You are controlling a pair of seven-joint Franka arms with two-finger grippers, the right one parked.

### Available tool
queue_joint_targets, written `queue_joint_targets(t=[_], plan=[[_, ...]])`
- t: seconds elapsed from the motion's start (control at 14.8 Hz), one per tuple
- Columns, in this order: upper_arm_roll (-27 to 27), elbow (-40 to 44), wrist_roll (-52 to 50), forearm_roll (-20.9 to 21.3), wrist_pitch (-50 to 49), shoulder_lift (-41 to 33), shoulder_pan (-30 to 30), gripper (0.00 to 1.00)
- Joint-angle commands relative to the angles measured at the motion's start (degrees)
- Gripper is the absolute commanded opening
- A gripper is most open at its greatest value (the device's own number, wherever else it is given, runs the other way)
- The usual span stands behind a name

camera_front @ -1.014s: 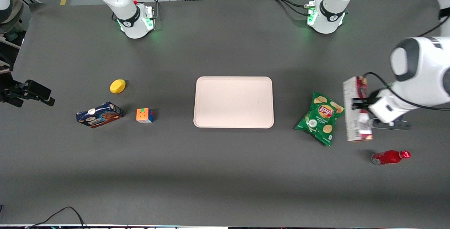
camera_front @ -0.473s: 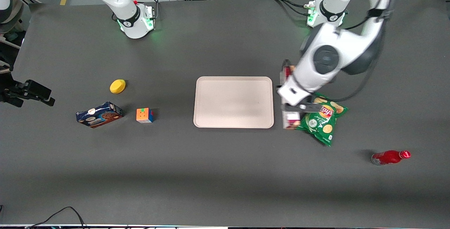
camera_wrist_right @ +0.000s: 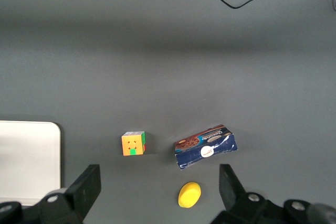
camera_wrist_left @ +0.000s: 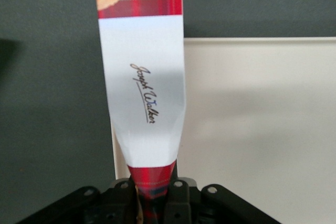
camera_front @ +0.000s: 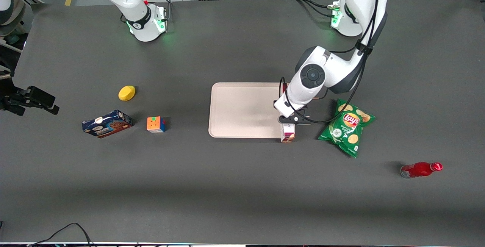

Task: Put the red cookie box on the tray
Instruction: 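Lower the cookie box onto the tray's rim area and release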

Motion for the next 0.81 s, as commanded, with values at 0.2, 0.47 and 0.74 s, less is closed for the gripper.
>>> queue_joint_targets(t=[0.2,0.47,0.74], plan=[[0.24,-2.35,-1.83,1.02,0.60,-0.88,-1.21,0.00],[0.23,-3.67,-2.00,1.02,1.92,-0.88,-1.65,0.00],[0.23,-3.67,-2.70,1.02,3.14,-0.36,-1.65,0.27]])
